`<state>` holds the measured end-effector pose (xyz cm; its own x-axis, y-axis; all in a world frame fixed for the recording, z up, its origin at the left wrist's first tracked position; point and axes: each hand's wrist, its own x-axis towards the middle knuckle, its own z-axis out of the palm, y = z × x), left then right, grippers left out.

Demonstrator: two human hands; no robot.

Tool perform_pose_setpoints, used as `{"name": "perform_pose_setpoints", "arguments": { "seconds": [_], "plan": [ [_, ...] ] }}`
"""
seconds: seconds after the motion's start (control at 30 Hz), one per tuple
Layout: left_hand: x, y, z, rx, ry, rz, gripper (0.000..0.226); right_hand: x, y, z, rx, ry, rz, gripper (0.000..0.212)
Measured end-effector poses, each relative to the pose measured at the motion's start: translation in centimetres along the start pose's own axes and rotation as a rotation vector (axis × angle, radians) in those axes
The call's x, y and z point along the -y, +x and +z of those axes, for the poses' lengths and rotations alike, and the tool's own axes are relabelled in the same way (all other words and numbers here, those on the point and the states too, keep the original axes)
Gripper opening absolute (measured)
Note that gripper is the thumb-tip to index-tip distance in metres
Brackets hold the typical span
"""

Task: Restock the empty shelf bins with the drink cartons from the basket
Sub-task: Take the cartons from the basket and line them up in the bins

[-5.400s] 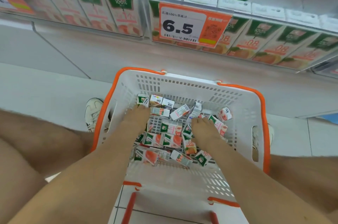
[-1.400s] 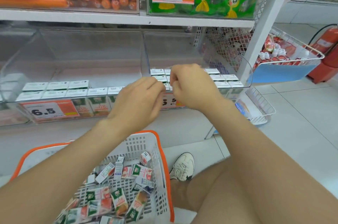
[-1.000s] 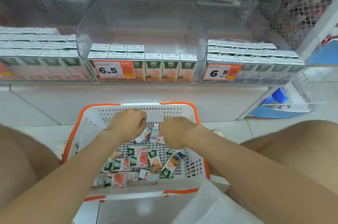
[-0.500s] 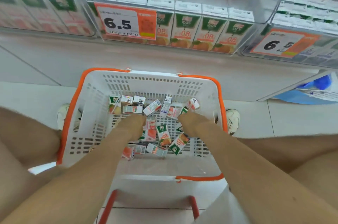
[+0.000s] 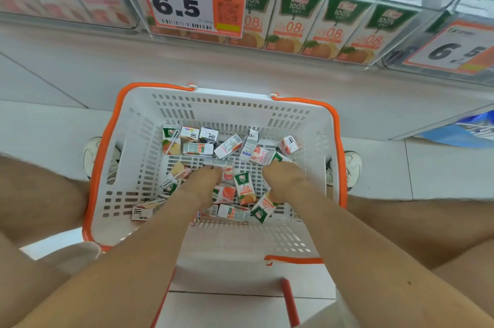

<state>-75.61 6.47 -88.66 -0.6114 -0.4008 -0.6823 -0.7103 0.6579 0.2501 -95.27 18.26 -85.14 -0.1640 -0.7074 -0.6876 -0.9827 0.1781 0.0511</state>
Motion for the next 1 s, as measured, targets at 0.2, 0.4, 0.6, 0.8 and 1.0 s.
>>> {"name": "perform_pose_setpoints", "arguments": {
  "seconds": [0.2,0.4,0.6,0.8,1.0],
  "plan": [
    [-0.4,-1.4,-0.3,0.012,-0.171,-0.032,0.047,0.0,-0.5,0.9,-0.002,0.104,-0.053,0.028],
    [-0.2,-1.6,-0.4,-0.024,-0.287,-0.008,0.059,0.2,-0.7,1.8,0.031,0.058,-0.065,0.029],
    [-0.5,-1.0,-0.2,0.027,-0.145,0.105,0.064,1.0,-1.1,0.5,0.002,-0.092,-0.112,0.019],
    [-0.4,-0.8,0.3,0.004,-0.092,0.126,0.06,0.0,-0.9,0.4,-0.024,0.158,0.034,0.024],
    [-0.9,-1.5,-1.7,-0.12,-0.589,0.044,0.056,-4.1,-1.3,-2.2,-0.111,0.558,0.128,0.049]
  ]
}}
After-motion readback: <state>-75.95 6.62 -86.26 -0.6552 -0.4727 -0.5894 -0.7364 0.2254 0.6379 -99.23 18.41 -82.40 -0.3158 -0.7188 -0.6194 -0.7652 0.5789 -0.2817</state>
